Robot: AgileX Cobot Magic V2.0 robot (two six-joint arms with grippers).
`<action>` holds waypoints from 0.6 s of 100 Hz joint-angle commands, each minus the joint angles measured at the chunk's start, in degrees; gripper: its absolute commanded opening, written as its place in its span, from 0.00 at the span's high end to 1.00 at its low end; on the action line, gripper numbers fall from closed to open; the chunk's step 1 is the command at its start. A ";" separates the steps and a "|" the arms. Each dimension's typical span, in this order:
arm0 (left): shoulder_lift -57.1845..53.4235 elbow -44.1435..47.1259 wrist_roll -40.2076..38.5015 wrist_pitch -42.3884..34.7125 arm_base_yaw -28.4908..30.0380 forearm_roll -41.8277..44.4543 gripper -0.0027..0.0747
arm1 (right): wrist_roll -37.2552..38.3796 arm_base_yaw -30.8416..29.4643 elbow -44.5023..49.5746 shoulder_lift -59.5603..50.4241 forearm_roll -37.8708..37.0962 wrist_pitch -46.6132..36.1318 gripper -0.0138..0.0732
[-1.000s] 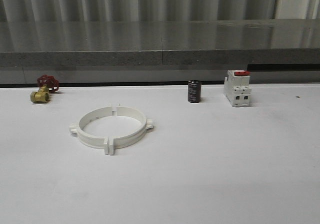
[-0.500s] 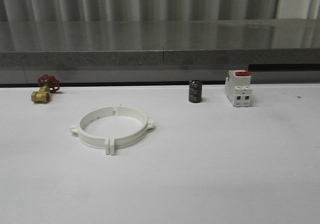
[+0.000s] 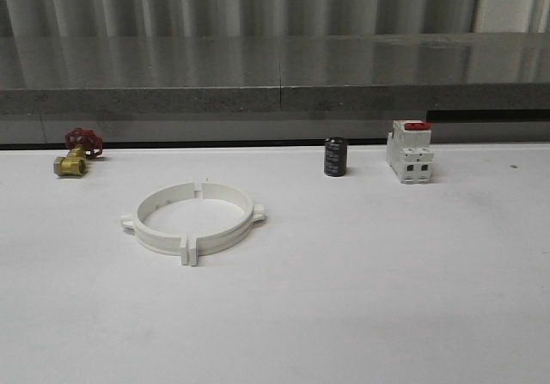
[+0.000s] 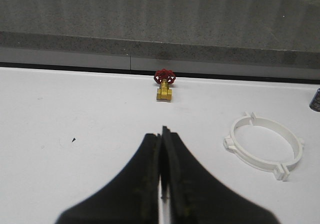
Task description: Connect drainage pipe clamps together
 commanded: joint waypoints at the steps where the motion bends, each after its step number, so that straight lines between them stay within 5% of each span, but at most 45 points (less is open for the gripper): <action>1: 0.71 -1.51 -0.48 -4.85 0.13 0.21 0.99 | -0.48 -0.24 -0.90 -1.11 -0.15 -4.24 0.92; 40: 0.44 0.38 -0.48 -5.68 0.13 1.17 0.99 | -0.48 -0.24 -0.90 -1.11 -0.15 -4.24 0.92; 60: -0.22 5.70 6.58 -17.31 0.38 1.63 0.99 | -0.48 -0.24 -0.90 -1.11 -0.15 -4.24 0.92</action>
